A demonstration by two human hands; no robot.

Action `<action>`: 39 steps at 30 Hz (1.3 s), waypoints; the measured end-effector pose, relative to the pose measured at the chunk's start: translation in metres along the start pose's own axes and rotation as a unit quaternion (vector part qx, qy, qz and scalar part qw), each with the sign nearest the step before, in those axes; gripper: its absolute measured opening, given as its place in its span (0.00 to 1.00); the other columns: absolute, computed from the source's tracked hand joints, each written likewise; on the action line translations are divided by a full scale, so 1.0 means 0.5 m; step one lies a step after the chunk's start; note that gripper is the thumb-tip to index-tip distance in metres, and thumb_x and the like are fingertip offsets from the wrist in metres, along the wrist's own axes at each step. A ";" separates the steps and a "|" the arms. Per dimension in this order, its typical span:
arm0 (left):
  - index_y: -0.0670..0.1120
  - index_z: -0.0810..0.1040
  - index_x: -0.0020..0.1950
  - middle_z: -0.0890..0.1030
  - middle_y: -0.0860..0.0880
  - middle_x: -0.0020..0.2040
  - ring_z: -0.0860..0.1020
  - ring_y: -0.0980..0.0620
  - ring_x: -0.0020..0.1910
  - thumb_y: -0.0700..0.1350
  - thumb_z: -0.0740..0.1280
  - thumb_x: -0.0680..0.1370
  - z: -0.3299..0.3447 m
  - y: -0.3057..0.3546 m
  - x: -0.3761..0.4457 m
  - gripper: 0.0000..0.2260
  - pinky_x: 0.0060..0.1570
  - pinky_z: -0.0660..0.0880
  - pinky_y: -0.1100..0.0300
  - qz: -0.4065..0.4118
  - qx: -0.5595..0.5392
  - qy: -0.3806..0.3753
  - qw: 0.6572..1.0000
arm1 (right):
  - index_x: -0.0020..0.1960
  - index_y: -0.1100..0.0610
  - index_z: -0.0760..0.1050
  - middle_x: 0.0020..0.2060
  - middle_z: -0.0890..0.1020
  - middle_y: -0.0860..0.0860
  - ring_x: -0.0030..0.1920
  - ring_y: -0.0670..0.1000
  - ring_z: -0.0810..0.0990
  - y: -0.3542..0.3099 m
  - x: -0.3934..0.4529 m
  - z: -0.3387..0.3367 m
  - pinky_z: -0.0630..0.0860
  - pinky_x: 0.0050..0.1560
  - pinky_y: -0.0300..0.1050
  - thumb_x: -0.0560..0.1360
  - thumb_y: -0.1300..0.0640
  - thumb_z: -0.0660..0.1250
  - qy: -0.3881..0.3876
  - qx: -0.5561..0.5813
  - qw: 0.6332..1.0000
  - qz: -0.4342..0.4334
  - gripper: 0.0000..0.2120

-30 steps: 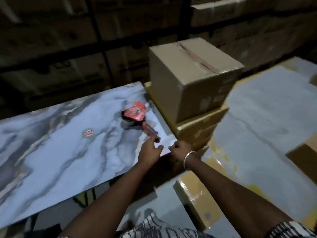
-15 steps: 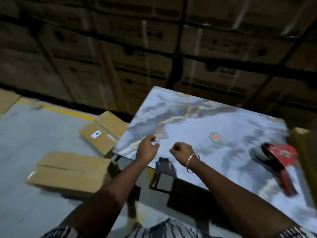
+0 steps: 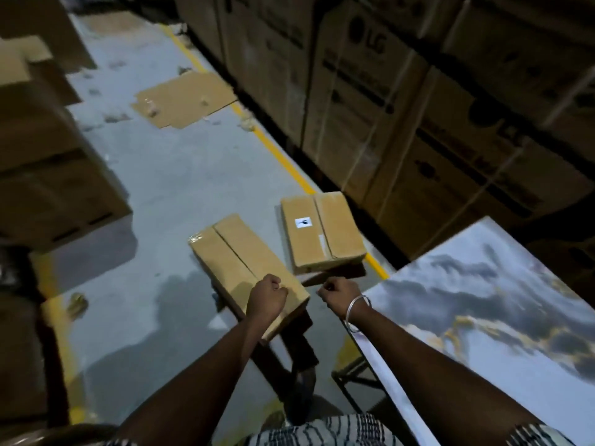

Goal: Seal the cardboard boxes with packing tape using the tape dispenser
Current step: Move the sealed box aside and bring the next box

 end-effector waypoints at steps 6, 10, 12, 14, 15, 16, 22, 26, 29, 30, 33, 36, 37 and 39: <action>0.43 0.77 0.63 0.80 0.45 0.62 0.77 0.44 0.61 0.44 0.68 0.79 -0.035 -0.046 0.093 0.13 0.53 0.69 0.60 -0.089 -0.002 0.050 0.995 | 0.49 0.60 0.83 0.44 0.84 0.55 0.48 0.56 0.82 -0.032 0.192 0.044 0.75 0.46 0.44 0.77 0.51 0.70 -0.079 -0.040 0.996 -0.003 0.12; 0.43 0.76 0.64 0.80 0.44 0.61 0.76 0.47 0.53 0.45 0.67 0.79 -0.032 -0.091 0.154 0.14 0.51 0.70 0.59 -0.142 -0.007 0.062 0.988 | 0.56 0.60 0.83 0.53 0.85 0.57 0.56 0.58 0.82 -0.028 0.309 0.079 0.77 0.56 0.47 0.77 0.50 0.70 -0.109 -0.071 0.991 0.016 0.15; 0.42 0.75 0.66 0.79 0.43 0.64 0.77 0.45 0.58 0.44 0.67 0.79 -0.025 -0.124 0.188 0.17 0.53 0.72 0.58 -0.167 -0.015 0.062 0.984 | 0.54 0.60 0.83 0.52 0.85 0.58 0.55 0.59 0.81 -0.026 0.364 0.103 0.78 0.56 0.48 0.77 0.51 0.70 -0.120 -0.085 0.989 0.020 0.14; 0.40 0.73 0.69 0.76 0.43 0.68 0.75 0.45 0.63 0.43 0.68 0.78 -0.019 -0.159 0.227 0.20 0.52 0.75 0.60 -0.193 -0.025 0.061 0.979 | 0.50 0.60 0.81 0.48 0.84 0.57 0.53 0.58 0.81 -0.026 0.420 0.130 0.79 0.54 0.48 0.77 0.51 0.70 -0.129 -0.103 0.986 0.017 0.11; 0.39 0.71 0.71 0.74 0.43 0.70 0.75 0.44 0.64 0.42 0.69 0.78 -0.015 -0.175 0.247 0.22 0.51 0.75 0.60 -0.207 -0.031 0.063 0.976 | 0.50 0.59 0.81 0.49 0.84 0.56 0.54 0.58 0.81 -0.020 0.450 0.148 0.79 0.54 0.48 0.76 0.51 0.70 -0.134 -0.113 0.984 0.020 0.11; 0.39 0.69 0.73 0.72 0.42 0.71 0.74 0.44 0.65 0.42 0.70 0.77 -0.010 -0.197 0.273 0.25 0.53 0.75 0.60 -0.221 -0.033 0.066 0.973 | 0.53 0.58 0.80 0.51 0.83 0.56 0.55 0.58 0.81 -0.016 0.479 0.166 0.79 0.55 0.49 0.76 0.50 0.70 -0.140 -0.122 0.983 0.021 0.12; 0.37 0.68 0.69 0.72 0.38 0.65 0.75 0.40 0.59 0.39 0.74 0.73 0.030 -0.324 0.399 0.27 0.51 0.72 0.57 -0.316 -0.064 0.079 0.943 | 0.71 0.60 0.70 0.68 0.76 0.60 0.67 0.61 0.75 0.031 0.637 0.285 0.75 0.64 0.53 0.77 0.43 0.70 -0.170 -0.183 0.967 0.049 0.30; 0.39 0.70 0.60 0.75 0.43 0.55 0.74 0.47 0.48 0.41 0.73 0.74 0.064 -0.394 0.444 0.19 0.44 0.71 0.58 -0.371 -0.113 0.043 0.921 | 0.71 0.60 0.68 0.66 0.76 0.60 0.65 0.62 0.76 0.065 0.695 0.356 0.76 0.61 0.53 0.74 0.39 0.70 -0.195 -0.185 0.959 0.095 0.35; 0.43 0.74 0.59 0.80 0.44 0.56 0.78 0.47 0.51 0.45 0.72 0.66 0.074 -0.431 0.455 0.23 0.47 0.75 0.58 -0.346 -0.159 0.026 0.924 | 0.68 0.55 0.73 0.62 0.80 0.57 0.60 0.60 0.79 0.109 0.722 0.407 0.78 0.58 0.52 0.66 0.34 0.68 -0.201 -0.170 0.957 0.120 0.37; 0.43 0.73 0.63 0.80 0.44 0.56 0.79 0.46 0.52 0.47 0.71 0.63 0.073 -0.440 0.456 0.29 0.48 0.75 0.57 -0.343 -0.170 0.028 0.923 | 0.67 0.52 0.73 0.61 0.80 0.56 0.58 0.60 0.79 0.128 0.732 0.422 0.79 0.58 0.53 0.63 0.33 0.67 -0.197 -0.160 0.960 0.123 0.38; 0.43 0.72 0.67 0.80 0.44 0.58 0.79 0.45 0.54 0.44 0.74 0.70 0.061 -0.447 0.454 0.26 0.52 0.75 0.55 -0.328 -0.199 0.037 0.923 | 0.64 0.50 0.73 0.56 0.81 0.55 0.55 0.59 0.80 0.133 0.724 0.431 0.79 0.55 0.51 0.65 0.37 0.71 -0.174 -0.122 0.970 0.117 0.32; 0.47 0.72 0.69 0.80 0.47 0.59 0.79 0.47 0.56 0.47 0.75 0.72 0.037 -0.425 0.443 0.26 0.58 0.77 0.52 -0.286 -0.220 0.052 0.931 | 0.60 0.52 0.71 0.52 0.81 0.53 0.53 0.57 0.80 0.060 0.670 0.387 0.79 0.52 0.50 0.71 0.45 0.75 -0.139 -0.068 0.984 0.092 0.24; 0.49 0.72 0.69 0.80 0.49 0.58 0.79 0.47 0.56 0.49 0.75 0.71 0.025 -0.414 0.439 0.28 0.59 0.77 0.50 -0.266 -0.226 0.061 0.935 | 0.58 0.52 0.71 0.50 0.81 0.52 0.51 0.56 0.81 0.041 0.656 0.371 0.80 0.52 0.51 0.72 0.47 0.75 -0.129 -0.039 0.987 0.085 0.21; 0.50 0.72 0.69 0.80 0.51 0.57 0.80 0.47 0.56 0.46 0.76 0.73 -0.008 -0.381 0.431 0.26 0.59 0.77 0.47 -0.232 -0.243 0.080 0.938 | 0.56 0.52 0.71 0.46 0.81 0.51 0.46 0.54 0.81 -0.004 0.631 0.331 0.81 0.49 0.52 0.73 0.47 0.75 -0.114 -0.009 0.991 0.070 0.19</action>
Point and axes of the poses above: each hand's wrist, its own x-axis towards the middle knuckle, its own z-axis out of the palm, y = z × x, the point moved 2 cm from there along x, towards the middle knuckle
